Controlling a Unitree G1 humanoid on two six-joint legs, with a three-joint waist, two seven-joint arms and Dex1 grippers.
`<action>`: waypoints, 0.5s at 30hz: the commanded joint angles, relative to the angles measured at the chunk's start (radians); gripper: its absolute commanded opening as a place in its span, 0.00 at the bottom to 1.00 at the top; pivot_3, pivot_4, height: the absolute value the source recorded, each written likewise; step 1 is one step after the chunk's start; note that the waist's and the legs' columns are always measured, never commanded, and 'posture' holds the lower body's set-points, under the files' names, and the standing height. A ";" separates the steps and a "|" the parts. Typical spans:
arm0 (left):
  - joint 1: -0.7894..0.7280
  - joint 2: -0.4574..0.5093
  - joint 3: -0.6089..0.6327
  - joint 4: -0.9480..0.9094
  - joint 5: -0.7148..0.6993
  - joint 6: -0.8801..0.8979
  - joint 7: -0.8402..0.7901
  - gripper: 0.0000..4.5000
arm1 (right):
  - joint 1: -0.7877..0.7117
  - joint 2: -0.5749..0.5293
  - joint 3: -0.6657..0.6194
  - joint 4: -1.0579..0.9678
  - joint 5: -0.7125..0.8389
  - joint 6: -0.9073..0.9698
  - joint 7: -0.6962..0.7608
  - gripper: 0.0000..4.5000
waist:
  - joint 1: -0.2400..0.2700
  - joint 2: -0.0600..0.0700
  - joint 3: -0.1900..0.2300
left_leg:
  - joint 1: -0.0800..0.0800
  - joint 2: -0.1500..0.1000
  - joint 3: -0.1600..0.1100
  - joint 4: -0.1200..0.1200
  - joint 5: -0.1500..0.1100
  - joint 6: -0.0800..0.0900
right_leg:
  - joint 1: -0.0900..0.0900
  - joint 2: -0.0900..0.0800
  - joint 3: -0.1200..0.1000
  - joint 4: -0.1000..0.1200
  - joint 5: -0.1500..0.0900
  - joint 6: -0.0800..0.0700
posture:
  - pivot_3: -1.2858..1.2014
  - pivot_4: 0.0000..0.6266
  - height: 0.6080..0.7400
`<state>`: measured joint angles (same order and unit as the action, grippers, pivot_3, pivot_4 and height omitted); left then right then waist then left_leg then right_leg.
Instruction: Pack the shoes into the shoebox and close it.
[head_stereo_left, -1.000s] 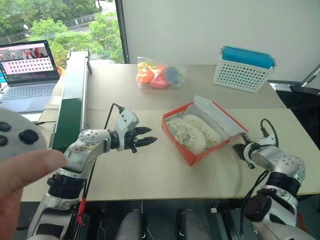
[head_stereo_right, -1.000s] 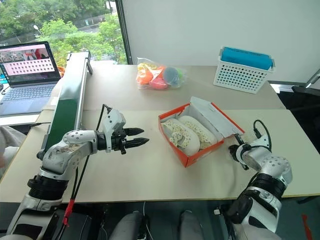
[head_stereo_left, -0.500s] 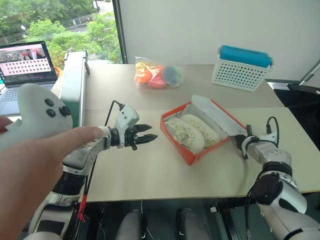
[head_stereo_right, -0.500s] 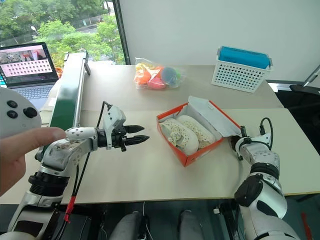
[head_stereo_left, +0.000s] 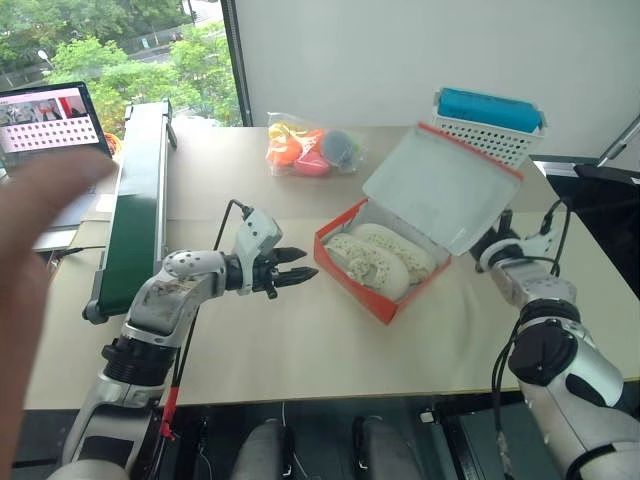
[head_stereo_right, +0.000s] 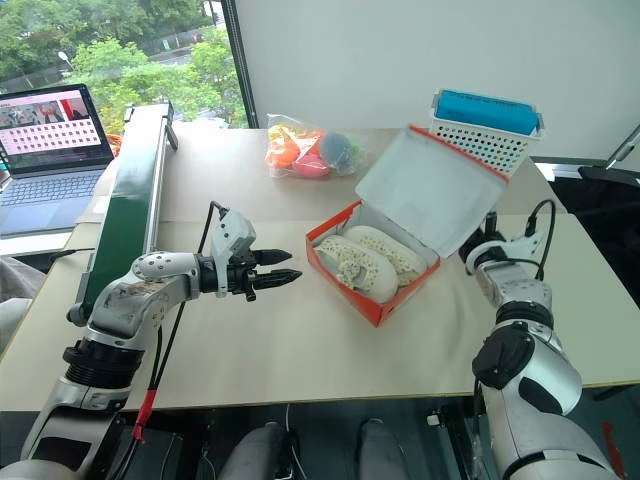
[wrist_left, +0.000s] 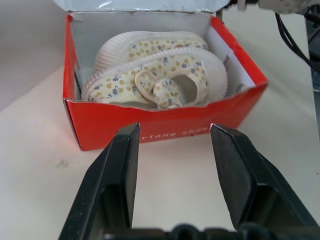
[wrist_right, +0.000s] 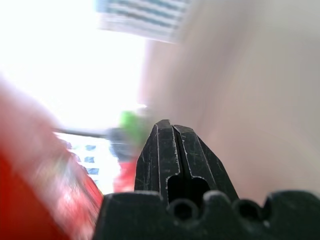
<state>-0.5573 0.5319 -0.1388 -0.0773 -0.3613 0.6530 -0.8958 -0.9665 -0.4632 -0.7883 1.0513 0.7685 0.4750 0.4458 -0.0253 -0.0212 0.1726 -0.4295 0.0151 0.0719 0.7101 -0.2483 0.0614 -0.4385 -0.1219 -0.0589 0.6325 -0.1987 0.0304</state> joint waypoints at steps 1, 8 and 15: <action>-0.034 -0.001 0.010 -0.008 -0.001 -0.024 -0.008 0.53 | 0.054 0.037 0.201 -0.343 -0.022 0.110 0.162 0.01 | 0.001 0.000 0.000 | 0.000 0.000 0.000 0.000 0.000 0.000 | 0.000 0.000 0.000 0.000 0.000 0.000 | 0.52 0.24 0.69; -0.035 -0.003 0.013 -0.006 0.003 -0.022 -0.006 0.53 | 0.280 -0.027 0.581 -0.875 -0.091 0.291 0.294 0.01 | 0.016 0.000 0.000 | 0.000 -0.001 -0.001 0.001 0.000 0.000 | -0.001 -0.002 -0.001 0.005 0.000 0.000 | 0.52 0.24 0.69; -0.026 -0.004 0.017 -0.017 0.001 -0.019 0.002 0.53 | 0.348 -0.131 0.835 -0.925 -0.276 0.355 0.307 0.01 | 0.022 0.000 0.000 | 0.000 -0.002 -0.001 0.003 0.000 0.000 | -0.001 -0.003 -0.002 0.007 0.000 0.000 | 0.52 0.24 0.69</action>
<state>-0.5765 0.5268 -0.1388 -0.0639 -0.3557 0.6518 -0.8948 -0.6252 -0.5763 0.0083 0.1637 0.5370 0.8199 0.7453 -0.0029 -0.0209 0.1728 -0.4294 0.0135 0.0703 0.7124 -0.2484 0.0615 -0.4398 -0.1251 -0.0611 0.6392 -0.1992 0.0302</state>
